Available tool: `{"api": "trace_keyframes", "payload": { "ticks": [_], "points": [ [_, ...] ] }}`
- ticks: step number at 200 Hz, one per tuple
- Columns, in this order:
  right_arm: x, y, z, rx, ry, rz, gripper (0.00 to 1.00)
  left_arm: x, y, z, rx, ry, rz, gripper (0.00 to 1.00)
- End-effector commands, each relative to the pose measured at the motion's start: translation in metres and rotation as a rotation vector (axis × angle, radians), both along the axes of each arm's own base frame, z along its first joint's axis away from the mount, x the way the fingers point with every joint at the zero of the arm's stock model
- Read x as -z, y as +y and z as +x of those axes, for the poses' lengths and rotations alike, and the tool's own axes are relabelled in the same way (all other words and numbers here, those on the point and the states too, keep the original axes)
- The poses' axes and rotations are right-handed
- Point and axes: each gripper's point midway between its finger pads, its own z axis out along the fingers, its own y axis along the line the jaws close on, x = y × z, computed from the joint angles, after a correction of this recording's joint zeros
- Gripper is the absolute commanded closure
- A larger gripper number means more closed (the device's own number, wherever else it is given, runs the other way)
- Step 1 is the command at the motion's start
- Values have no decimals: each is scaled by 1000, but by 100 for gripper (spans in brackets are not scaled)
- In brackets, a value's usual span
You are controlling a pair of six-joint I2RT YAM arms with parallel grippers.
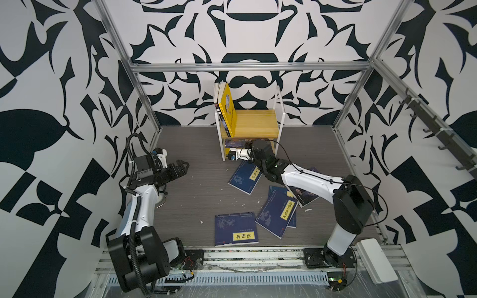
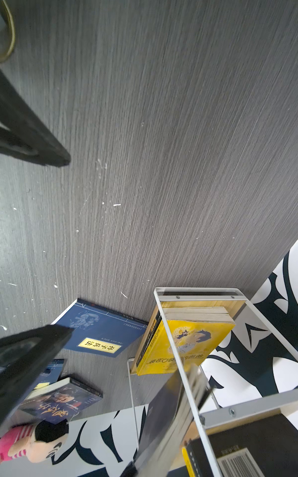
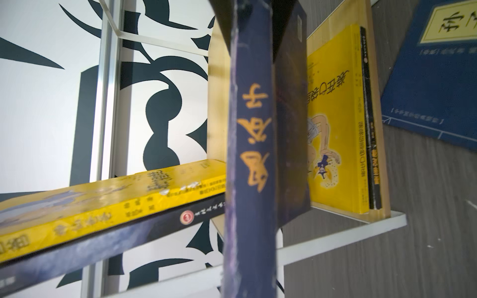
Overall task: Stacking books/files
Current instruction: Place the book on the bookshelf.
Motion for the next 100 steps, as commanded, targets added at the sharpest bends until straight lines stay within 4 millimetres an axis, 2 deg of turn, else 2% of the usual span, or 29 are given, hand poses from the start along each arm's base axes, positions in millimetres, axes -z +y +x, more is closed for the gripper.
{"api": "trace_keyframes", "payload": {
  "ticks": [1, 56, 77, 100],
  "points": [
    [-44, 3, 15, 40, -160, 123, 100, -3, 1, 0, 1, -8, 4, 0],
    [-44, 9, 31, 53, -234, 148, 100, -2, 3, 0, 0, -10, 12, 0],
    [-28, 12, 32, 41, -194, 124, 100, -1, 2, 0, 3, -10, 10, 0],
    [1, 13, 29, 20, -100, 59, 100, -1, 2, 0, 3, -11, 12, 0]
  ]
}}
